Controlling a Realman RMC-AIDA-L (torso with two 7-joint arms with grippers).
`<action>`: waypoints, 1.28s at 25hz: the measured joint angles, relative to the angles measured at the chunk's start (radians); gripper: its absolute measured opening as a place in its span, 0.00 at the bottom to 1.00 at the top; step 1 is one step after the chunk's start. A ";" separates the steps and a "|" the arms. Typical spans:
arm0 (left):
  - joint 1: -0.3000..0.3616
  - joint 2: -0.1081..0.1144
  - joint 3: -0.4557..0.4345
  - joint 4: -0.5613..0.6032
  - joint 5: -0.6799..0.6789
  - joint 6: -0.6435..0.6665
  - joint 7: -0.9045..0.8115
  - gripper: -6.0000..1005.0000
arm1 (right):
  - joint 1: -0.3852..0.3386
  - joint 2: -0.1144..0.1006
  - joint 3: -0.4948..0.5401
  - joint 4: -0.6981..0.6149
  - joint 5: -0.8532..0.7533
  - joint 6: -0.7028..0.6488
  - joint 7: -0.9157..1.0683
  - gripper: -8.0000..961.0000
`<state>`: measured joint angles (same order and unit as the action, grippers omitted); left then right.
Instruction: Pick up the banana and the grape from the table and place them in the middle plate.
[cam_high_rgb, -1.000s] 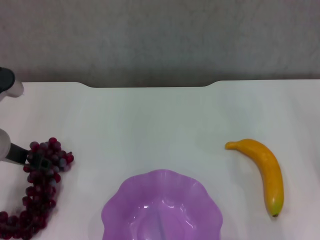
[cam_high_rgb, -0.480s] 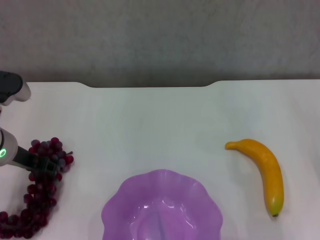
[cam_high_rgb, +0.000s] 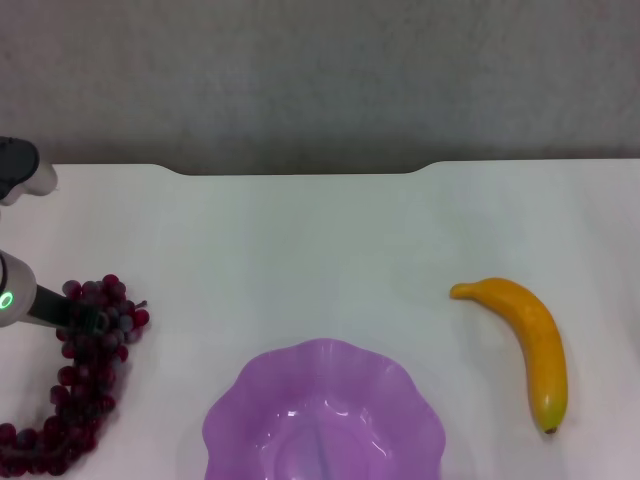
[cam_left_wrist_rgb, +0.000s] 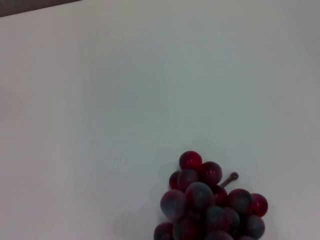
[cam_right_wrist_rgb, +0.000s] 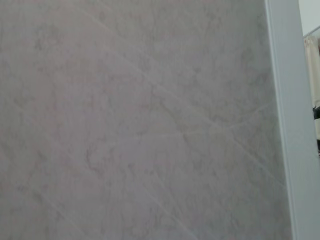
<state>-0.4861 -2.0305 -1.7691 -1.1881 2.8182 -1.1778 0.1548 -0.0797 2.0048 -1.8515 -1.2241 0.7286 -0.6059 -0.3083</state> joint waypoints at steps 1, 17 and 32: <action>0.001 0.000 0.001 0.000 0.001 0.003 0.001 0.51 | 0.000 0.000 0.000 0.000 0.000 0.000 0.000 0.90; 0.088 -0.001 0.034 -0.146 0.005 0.016 0.015 0.29 | 0.000 0.000 0.000 0.000 0.000 0.000 0.000 0.90; 0.223 0.003 0.009 -0.576 0.009 -0.146 0.042 0.24 | 0.000 0.000 0.000 0.000 0.000 0.000 0.000 0.90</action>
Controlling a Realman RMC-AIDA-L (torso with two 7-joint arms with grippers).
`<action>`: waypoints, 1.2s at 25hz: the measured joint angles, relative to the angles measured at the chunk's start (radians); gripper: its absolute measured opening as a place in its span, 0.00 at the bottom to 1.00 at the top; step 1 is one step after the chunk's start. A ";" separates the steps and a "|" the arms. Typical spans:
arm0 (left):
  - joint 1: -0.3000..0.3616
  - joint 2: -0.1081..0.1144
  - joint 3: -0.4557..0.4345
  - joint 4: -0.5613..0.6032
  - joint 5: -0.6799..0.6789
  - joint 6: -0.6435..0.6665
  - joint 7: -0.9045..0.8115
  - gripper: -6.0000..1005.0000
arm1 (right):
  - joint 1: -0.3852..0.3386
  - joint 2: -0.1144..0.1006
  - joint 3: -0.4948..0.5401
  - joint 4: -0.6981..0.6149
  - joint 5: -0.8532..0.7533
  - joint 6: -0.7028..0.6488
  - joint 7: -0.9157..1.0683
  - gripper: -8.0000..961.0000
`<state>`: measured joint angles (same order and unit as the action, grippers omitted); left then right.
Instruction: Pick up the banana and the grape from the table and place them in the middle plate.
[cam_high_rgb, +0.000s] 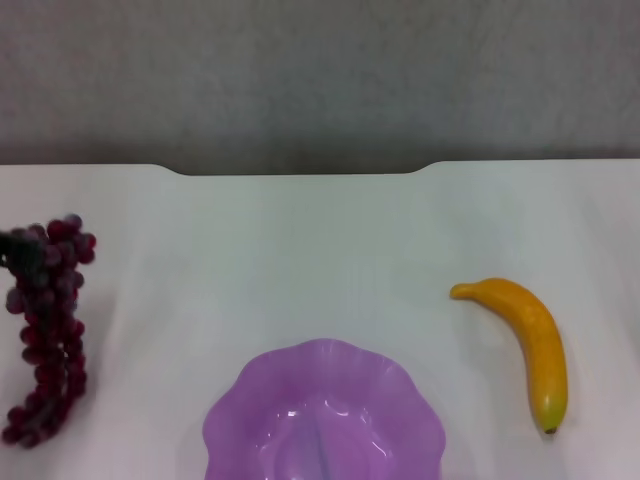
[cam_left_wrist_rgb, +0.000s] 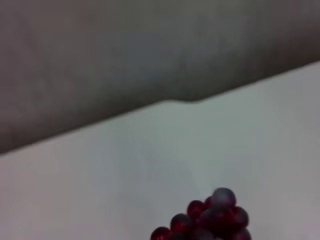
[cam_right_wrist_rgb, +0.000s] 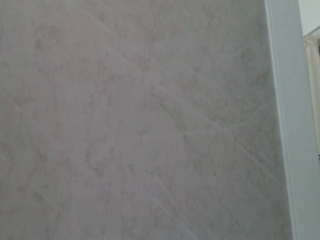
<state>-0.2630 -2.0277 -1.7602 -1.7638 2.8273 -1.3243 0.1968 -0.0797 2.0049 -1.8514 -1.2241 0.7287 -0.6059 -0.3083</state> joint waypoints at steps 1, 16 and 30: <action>0.001 0.000 -0.008 -0.025 -0.002 -0.015 0.009 0.24 | 0.000 0.000 0.000 0.000 0.000 0.000 0.000 0.90; -0.031 0.000 -0.119 -0.306 -0.317 -0.215 0.190 0.22 | -0.007 0.000 0.003 0.010 0.000 0.000 0.000 0.90; -0.039 -0.001 -0.239 -0.306 -0.847 -0.391 0.351 0.20 | -0.004 0.000 0.002 0.011 0.000 0.000 0.000 0.90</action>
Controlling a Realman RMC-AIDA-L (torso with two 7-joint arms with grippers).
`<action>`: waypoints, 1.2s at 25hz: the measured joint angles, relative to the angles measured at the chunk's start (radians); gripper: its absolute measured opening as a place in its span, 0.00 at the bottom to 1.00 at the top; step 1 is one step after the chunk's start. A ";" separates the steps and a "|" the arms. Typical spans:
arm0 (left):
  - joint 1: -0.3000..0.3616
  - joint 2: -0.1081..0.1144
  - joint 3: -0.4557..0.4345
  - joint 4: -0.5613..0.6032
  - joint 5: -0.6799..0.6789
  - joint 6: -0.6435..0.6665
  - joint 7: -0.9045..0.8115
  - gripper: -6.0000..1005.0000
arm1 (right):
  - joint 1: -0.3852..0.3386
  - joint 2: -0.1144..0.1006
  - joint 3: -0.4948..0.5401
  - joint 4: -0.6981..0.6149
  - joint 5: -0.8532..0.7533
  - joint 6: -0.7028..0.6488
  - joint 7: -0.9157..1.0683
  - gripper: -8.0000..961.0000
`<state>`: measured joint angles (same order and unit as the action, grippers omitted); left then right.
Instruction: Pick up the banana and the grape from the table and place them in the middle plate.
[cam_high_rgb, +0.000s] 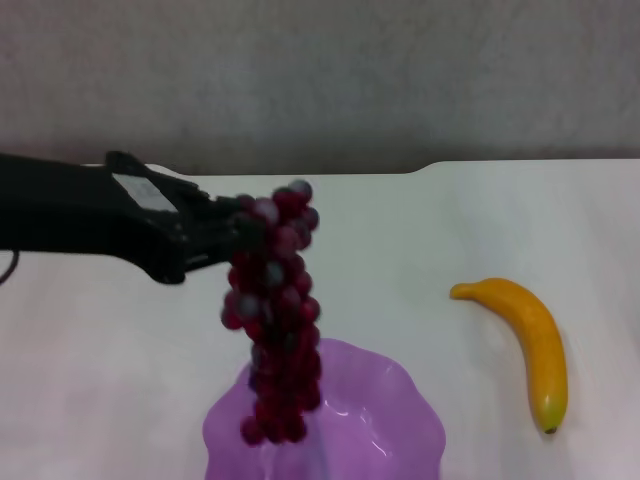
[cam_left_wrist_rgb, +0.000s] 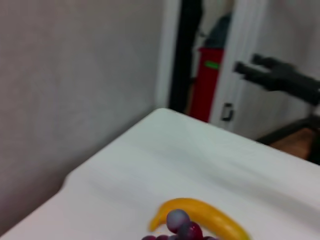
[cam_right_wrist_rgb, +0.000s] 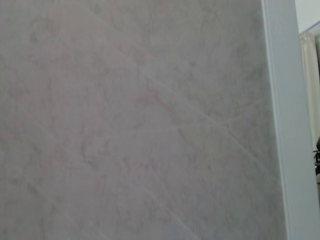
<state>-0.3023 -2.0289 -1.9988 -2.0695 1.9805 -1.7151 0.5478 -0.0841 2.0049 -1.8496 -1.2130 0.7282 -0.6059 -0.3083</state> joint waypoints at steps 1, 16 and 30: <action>0.001 -0.001 0.004 0.001 -0.010 -0.004 0.003 0.20 | 0.001 0.000 0.000 -0.001 0.000 0.000 0.000 0.90; 0.006 -0.004 0.381 0.058 0.167 0.129 -0.010 0.20 | 0.004 0.000 0.001 -0.007 -0.001 0.000 -0.001 0.90; -0.053 -0.004 0.537 0.307 0.289 0.281 -0.027 0.20 | 0.012 0.000 -0.002 0.005 -0.001 0.000 -0.002 0.90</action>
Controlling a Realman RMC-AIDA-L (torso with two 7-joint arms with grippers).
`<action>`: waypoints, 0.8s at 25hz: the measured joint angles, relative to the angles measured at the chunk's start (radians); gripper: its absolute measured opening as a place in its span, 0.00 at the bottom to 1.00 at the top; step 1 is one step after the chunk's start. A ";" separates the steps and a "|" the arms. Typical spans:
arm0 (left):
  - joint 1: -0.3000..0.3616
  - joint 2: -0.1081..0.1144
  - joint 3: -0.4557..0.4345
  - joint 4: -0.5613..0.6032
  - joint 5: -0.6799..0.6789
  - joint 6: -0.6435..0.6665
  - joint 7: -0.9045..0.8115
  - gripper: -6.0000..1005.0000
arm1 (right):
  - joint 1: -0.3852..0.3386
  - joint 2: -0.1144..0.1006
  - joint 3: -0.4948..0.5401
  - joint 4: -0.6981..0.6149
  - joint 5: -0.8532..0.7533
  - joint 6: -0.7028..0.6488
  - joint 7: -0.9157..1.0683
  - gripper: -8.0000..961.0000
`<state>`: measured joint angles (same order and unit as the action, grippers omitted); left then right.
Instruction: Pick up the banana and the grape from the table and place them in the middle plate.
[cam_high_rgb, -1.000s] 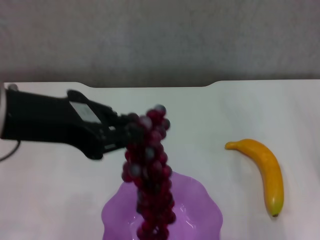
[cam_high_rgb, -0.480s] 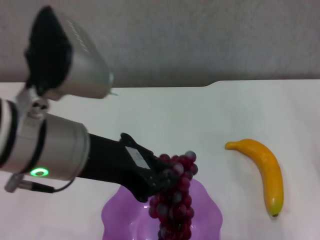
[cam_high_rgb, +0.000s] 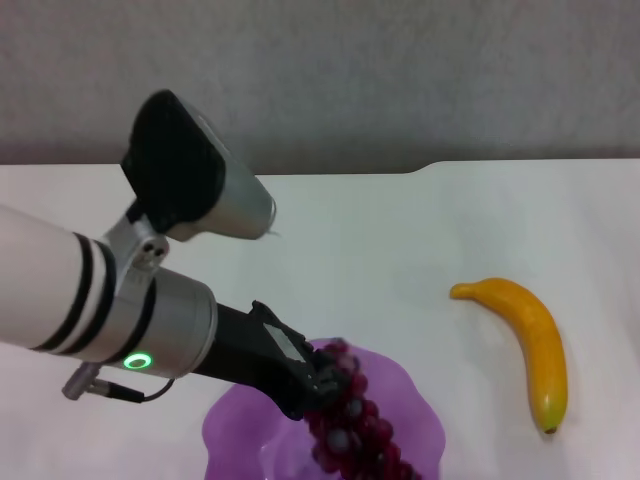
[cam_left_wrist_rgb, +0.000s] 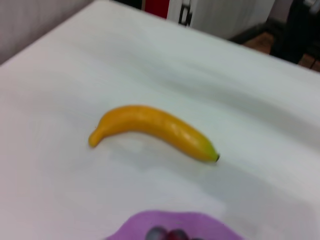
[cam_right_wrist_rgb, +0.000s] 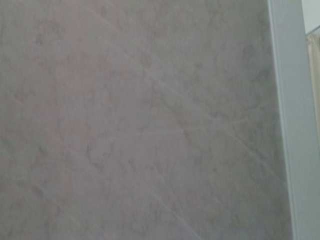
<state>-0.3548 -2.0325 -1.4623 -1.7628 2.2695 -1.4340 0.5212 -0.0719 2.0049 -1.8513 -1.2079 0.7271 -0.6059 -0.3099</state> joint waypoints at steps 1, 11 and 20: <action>-0.003 0.000 0.006 0.011 0.010 0.007 -0.003 0.20 | 0.000 0.000 0.000 0.001 0.000 0.000 0.000 0.90; -0.030 0.001 0.033 0.086 0.053 0.044 -0.014 0.19 | 0.003 0.000 0.000 0.007 0.000 0.000 0.000 0.90; -0.034 0.000 0.030 0.103 0.121 0.067 -0.058 0.23 | 0.003 0.000 0.000 0.007 0.000 0.000 0.000 0.90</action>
<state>-0.3885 -2.0325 -1.4323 -1.6597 2.3908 -1.3673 0.4636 -0.0690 2.0049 -1.8515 -1.2007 0.7271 -0.6059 -0.3098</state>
